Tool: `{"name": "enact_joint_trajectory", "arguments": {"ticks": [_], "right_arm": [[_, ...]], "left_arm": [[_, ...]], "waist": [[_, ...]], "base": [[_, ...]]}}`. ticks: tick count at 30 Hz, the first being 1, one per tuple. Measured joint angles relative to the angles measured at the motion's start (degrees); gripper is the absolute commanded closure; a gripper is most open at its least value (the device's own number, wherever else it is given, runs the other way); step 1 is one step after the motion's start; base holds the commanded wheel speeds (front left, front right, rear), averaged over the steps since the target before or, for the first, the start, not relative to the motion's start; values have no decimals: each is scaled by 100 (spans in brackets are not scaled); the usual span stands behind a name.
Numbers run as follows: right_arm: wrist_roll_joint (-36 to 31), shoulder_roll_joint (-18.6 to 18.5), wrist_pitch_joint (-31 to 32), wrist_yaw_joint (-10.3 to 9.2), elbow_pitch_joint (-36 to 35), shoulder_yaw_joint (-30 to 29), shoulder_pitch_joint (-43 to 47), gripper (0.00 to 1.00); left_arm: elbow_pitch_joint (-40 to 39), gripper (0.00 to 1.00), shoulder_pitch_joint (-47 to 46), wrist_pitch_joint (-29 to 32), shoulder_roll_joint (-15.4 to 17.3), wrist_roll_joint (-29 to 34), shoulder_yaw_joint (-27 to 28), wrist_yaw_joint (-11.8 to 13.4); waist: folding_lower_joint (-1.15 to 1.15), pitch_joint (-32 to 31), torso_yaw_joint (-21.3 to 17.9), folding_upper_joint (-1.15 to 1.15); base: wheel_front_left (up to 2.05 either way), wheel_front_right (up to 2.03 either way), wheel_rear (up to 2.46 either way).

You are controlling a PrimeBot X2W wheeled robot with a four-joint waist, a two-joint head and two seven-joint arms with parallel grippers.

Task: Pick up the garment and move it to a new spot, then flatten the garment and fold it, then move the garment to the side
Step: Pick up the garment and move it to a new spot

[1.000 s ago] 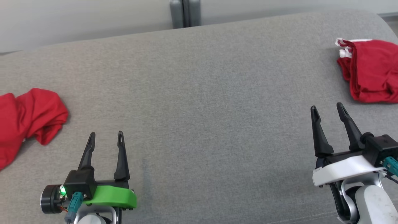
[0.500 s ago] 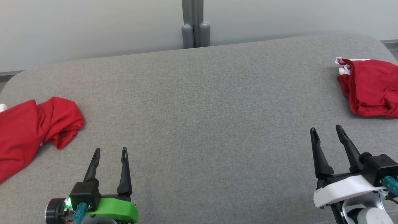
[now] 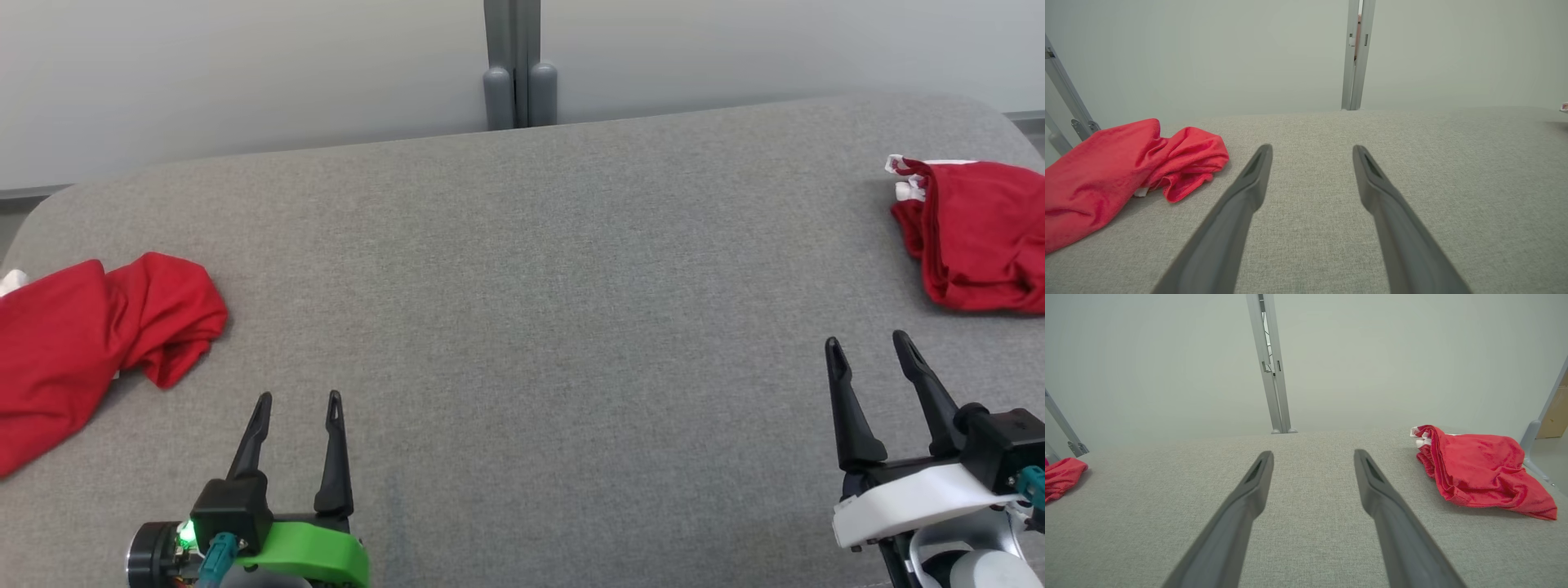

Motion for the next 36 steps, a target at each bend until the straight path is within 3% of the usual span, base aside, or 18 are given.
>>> {"name": "enact_joint_trajectory", "arguments": {"ticks": [8, 26, 31, 36], "right_arm": [[-102, 4, 112, -1, -380, -94, 109, 0], [-146, -300, 525, 0, -990, 283, -201, 0], [-164, -458, 720, 0, -1260, 290, -387, 0], [-189, -659, 955, 0, -1594, 294, -708, 0]], "left_arm": [[31, 0, -246, -19, -19, -9, 10, -30], [-229, 0, -477, -29, -191, 30, 740, -9], [-194, 0, -812, -35, -296, 75, 864, -56], [324, 0, -1566, -37, -356, 21, 957, -211]], "waist": [[0, 64, 414, 0], [0, 389, 2024, 0], [0, 693, 2200, 0], [0, 1157, 2275, 0]], "base": [[0, 0, 0], [0, 0, 0], [0, 0, 0], [0, 0, 0]]}}
